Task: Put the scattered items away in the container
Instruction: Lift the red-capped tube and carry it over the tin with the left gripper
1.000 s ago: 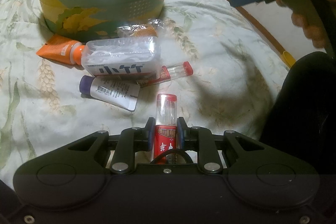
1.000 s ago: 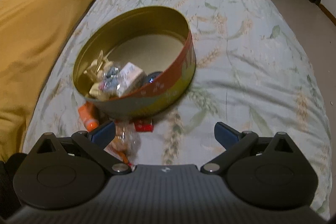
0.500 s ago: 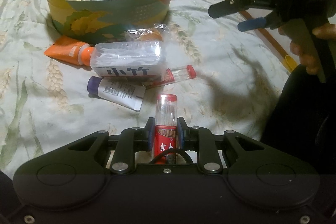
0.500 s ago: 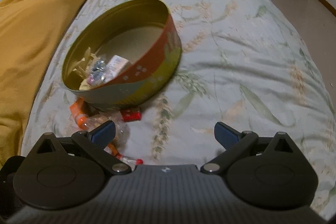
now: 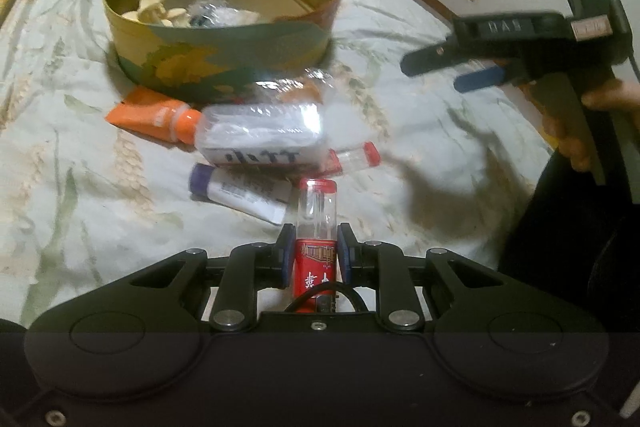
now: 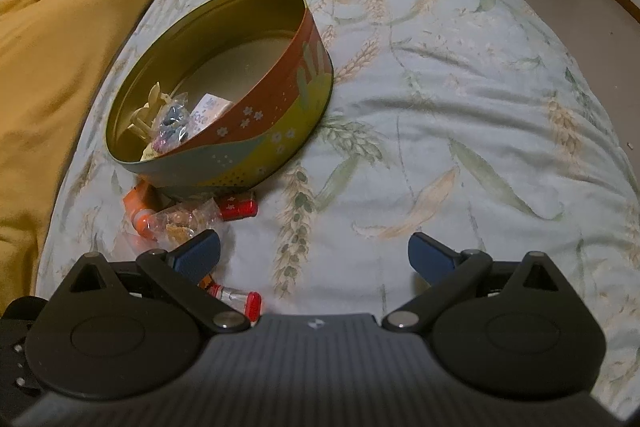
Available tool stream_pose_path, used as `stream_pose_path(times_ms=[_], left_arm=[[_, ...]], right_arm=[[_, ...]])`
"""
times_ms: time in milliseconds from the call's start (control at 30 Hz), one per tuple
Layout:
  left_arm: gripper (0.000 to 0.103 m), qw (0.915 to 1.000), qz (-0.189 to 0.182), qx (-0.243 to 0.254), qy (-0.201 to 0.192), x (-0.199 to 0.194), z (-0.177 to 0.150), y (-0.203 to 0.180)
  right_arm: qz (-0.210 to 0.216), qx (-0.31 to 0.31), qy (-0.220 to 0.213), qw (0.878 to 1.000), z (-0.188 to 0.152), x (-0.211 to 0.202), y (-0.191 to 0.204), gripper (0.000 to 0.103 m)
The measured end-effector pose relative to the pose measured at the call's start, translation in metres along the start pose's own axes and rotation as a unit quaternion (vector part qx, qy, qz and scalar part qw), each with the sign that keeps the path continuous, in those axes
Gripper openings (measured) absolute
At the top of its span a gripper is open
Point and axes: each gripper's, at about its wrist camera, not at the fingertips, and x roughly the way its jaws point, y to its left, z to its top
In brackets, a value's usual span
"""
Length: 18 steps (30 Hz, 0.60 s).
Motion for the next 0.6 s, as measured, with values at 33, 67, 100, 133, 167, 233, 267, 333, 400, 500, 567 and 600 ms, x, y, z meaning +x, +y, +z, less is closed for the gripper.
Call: stream_pose_path(times_ms=[33,67,100,133,167,233,267,333,400,500,567,600], left_arm=[[0.02,1.0,0.001,-0.002,-0.002,-0.002,0.001,0.002],[0.02,1.0,0.003,-0.004,-0.005,-0.004,0.003,0.004],[0.02,1.0,0.005,-0.005,-0.006,-0.006,0.004,0.006],[0.02,0.9999,0.007,-0.005,-0.008,-0.009,0.005,0.008],[0.02,0.9999,0.01,-0.004,-0.012,-0.011,0.007,0.009],[0.02,0.9997,0.017,-0.003,-0.018,-0.016,0.01,0.013],[0.02,0.9996,0.019,-0.003,-0.02,-0.018,0.012,0.014],[0.02,0.9993,0.027,-0.003,-0.026,-0.023,0.015,0.019],[0.02,0.9989,0.035,-0.003,-0.032,-0.028,0.019,0.024],[0.02,0.9978,0.048,-0.007,-0.045,-0.038,0.027,0.035],[0.02,0.9969,0.058,-0.009,-0.052,-0.043,0.032,0.041],[0.02,0.9966,0.062,-0.01,-0.054,-0.046,0.035,0.044]], right_arm=[[0.0,0.0,0.0,1.0,-0.001,0.0,0.0,0.103],[0.0,0.0,0.0,1.0,-0.001,0.001,0.0,0.103],[0.0,-0.001,0.0,1.0,-0.001,0.001,0.0,0.103],[-0.001,0.0,0.0,1.0,-0.001,0.001,0.0,0.103],[-0.001,0.0,0.0,1.0,-0.001,0.001,0.0,0.103],[-0.001,0.002,0.0,1.0,-0.002,0.001,0.0,0.103],[-0.002,0.003,0.0,1.0,-0.002,0.002,0.0,0.103],[-0.001,0.004,-0.001,1.0,-0.001,0.001,0.0,0.103],[-0.001,0.005,0.0,1.0,-0.001,0.002,-0.001,0.103],[-0.001,0.004,0.001,1.0,-0.002,0.002,-0.001,0.103],[-0.001,0.002,0.001,1.0,-0.002,0.002,-0.001,0.103],[-0.001,0.002,0.001,1.0,-0.002,0.003,0.0,0.103]])
